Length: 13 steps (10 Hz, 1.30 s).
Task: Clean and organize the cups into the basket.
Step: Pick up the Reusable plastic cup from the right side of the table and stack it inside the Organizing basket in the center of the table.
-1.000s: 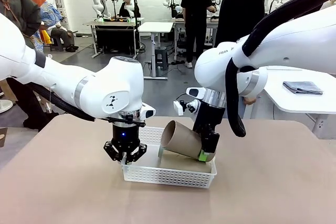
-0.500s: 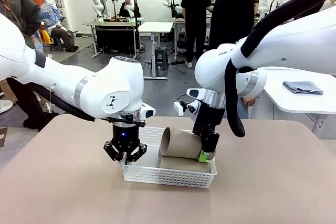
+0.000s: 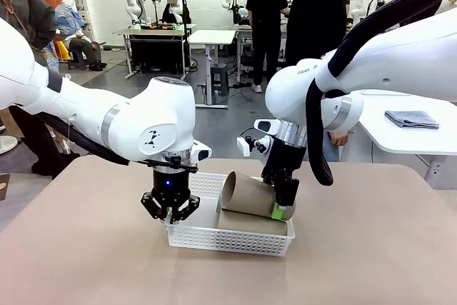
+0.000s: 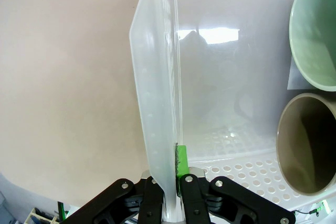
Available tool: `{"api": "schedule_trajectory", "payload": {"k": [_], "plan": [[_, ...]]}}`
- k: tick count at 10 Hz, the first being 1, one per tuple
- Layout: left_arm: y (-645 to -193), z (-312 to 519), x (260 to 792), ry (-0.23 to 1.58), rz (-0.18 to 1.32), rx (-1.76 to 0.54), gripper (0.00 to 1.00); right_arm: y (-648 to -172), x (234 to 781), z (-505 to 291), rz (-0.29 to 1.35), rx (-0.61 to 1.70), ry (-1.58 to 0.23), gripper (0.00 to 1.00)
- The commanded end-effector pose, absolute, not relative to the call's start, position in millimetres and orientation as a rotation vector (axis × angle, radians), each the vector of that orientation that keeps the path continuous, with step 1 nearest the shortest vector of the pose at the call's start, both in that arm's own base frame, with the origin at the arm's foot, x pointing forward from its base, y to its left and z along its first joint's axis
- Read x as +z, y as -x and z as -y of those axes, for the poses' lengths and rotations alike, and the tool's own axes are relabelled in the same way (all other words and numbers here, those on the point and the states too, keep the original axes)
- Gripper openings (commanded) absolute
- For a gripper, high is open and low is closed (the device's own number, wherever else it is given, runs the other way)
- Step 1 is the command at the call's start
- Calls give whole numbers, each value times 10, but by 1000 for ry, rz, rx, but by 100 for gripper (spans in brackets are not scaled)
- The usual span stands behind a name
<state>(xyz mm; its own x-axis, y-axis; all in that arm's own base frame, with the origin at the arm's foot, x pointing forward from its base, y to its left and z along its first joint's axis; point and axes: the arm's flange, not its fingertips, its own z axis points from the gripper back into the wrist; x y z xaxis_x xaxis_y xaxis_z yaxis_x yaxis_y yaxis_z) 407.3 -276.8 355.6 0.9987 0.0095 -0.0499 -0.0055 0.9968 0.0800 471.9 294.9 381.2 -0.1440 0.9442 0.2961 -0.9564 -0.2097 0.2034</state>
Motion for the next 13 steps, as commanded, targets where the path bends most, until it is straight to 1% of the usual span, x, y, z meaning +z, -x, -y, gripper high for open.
{"api": "schedule_trajectory", "payload": {"k": [1,3,5,6,7,9,10,11,13], "plan": [[-4070,2770,3543,-84,-51,6,0,-4717,3998,-2637,178,1715,-476,100],[-4070,2770,3543,-84,-51,6,0,-4631,4307,-2029,410,1653,-537,100],[-4070,2770,3543,-84,-51,6,0,-4466,4492,-1418,665,1603,-643,100],[-4070,2770,3543,-84,-51,6,0,-4398,4482,-1114,756,1578,-727,100],[-4070,2770,3543,-84,-51,6,0,-4329,4406,-833,801,1539,-809,100],[-4070,2770,3543,-84,-51,6,0,-4130,4233,-300,999,1480,-1000,100],[-4070,2770,3543,-84,-51,6,0,-4065,4166,-126,1073,1428,-1047,100],[-4070,2770,3543,-84,-51,6,0,-4014,4164,-35,1111,1393,-1042,100],[-4070,2770,3543,-84,-51,6,0,-3993,4253,-115,1123,1375,-971,100]]}}
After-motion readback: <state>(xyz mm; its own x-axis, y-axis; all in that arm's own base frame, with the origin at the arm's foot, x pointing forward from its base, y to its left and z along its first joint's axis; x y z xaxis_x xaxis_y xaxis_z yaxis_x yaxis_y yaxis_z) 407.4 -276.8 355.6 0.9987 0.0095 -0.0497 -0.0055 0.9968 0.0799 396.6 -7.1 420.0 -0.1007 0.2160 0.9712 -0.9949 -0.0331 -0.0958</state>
